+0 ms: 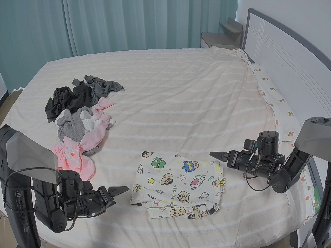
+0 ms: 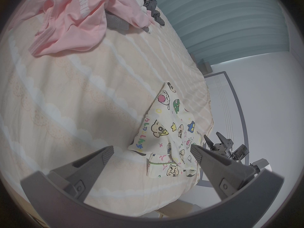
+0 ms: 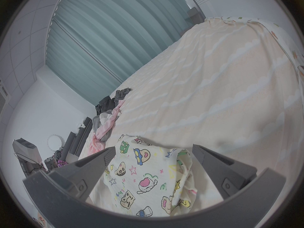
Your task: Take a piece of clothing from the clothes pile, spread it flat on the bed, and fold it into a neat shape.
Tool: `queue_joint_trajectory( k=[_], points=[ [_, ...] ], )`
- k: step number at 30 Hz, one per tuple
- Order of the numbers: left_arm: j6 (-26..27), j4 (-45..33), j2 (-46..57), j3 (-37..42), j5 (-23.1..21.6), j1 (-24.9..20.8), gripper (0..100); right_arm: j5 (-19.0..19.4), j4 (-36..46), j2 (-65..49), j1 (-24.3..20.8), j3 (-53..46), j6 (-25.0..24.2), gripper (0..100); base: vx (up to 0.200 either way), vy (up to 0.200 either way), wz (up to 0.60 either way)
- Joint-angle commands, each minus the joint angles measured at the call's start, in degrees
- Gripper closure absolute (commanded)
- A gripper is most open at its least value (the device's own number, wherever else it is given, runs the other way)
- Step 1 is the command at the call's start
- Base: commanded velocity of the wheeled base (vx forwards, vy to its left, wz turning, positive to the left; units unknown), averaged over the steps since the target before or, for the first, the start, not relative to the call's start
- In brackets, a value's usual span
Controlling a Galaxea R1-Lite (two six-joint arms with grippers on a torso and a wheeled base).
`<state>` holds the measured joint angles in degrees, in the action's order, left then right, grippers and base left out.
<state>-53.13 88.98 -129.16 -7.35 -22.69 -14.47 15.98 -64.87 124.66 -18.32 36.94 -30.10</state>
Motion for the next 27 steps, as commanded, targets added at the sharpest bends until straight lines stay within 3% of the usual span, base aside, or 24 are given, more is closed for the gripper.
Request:
queue_joint_trajectory(
  k=[1, 27],
  points=[
    [-0.05, 1.02, -0.13, -0.03, 0.01, -0.03, 0, 0.01, 0.00, 0.76, -0.84, -0.11, 0.04, 0, 0.000, 0.000, 0.00],
    [0.04, 1.02, -0.30, -0.12, 0.01, -0.12, 0, -0.16, 0.18, 5.86, -2.51, 2.96, 0.57, 0, 0.000, 0.000, 0.00]
  ],
)
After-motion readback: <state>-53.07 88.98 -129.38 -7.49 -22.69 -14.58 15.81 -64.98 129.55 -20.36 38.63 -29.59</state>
